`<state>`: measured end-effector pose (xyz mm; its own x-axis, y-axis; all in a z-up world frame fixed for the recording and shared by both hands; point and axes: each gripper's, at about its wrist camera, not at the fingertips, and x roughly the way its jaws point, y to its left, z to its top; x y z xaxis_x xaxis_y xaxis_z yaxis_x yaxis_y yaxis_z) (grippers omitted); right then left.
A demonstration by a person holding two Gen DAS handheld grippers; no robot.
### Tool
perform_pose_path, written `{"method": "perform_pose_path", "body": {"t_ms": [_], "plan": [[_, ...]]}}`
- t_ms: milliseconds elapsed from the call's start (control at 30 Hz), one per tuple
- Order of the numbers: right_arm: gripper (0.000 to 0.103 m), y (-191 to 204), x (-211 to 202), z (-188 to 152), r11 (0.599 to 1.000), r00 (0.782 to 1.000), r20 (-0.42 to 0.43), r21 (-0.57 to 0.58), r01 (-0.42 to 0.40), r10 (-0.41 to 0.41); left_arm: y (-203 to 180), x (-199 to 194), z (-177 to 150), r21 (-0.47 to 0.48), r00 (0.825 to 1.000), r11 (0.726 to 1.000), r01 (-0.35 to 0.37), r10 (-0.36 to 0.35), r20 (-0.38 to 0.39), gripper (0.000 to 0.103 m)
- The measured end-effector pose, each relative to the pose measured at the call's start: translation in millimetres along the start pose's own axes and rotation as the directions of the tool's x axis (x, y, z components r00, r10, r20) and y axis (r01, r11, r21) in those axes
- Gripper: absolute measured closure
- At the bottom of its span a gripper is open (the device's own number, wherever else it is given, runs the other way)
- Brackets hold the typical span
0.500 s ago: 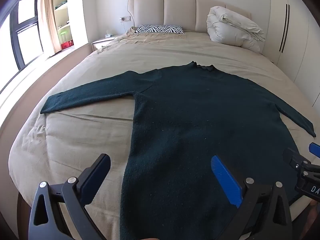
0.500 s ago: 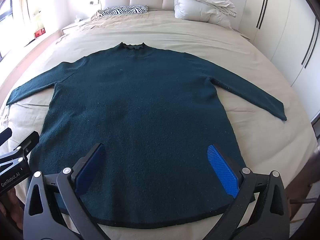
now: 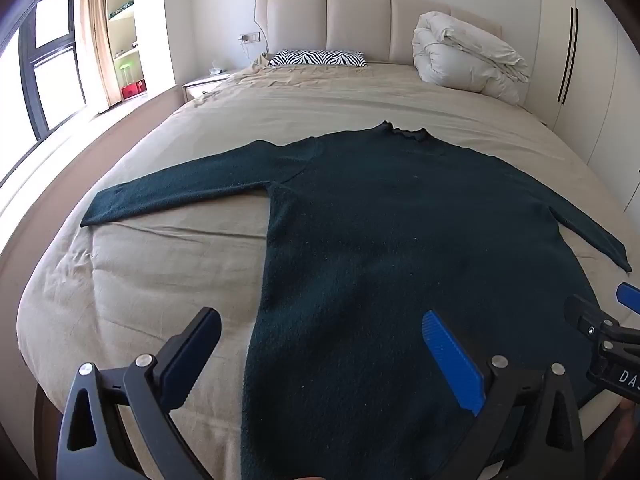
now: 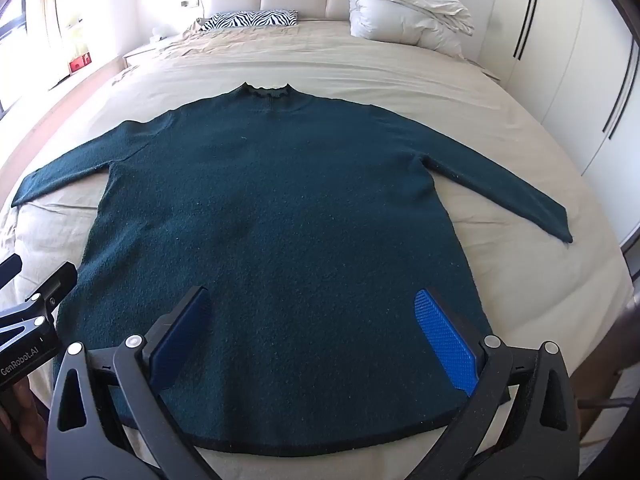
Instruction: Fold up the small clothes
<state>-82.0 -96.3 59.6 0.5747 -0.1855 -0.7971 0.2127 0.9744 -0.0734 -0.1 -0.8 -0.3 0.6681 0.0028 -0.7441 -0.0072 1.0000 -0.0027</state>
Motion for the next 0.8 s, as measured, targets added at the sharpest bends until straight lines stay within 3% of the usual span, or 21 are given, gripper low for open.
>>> {"method": "perform_pose_path", "body": {"t_ms": [800], "plan": [[0.000,0.8,3.3,-1.0,1.000,1.000,-0.005,0.001,0.002,-0.002,-3.5,-1.3,-6.3,-0.001,1.000,1.000,-0.003,0.003,-0.004,0.000]]}}
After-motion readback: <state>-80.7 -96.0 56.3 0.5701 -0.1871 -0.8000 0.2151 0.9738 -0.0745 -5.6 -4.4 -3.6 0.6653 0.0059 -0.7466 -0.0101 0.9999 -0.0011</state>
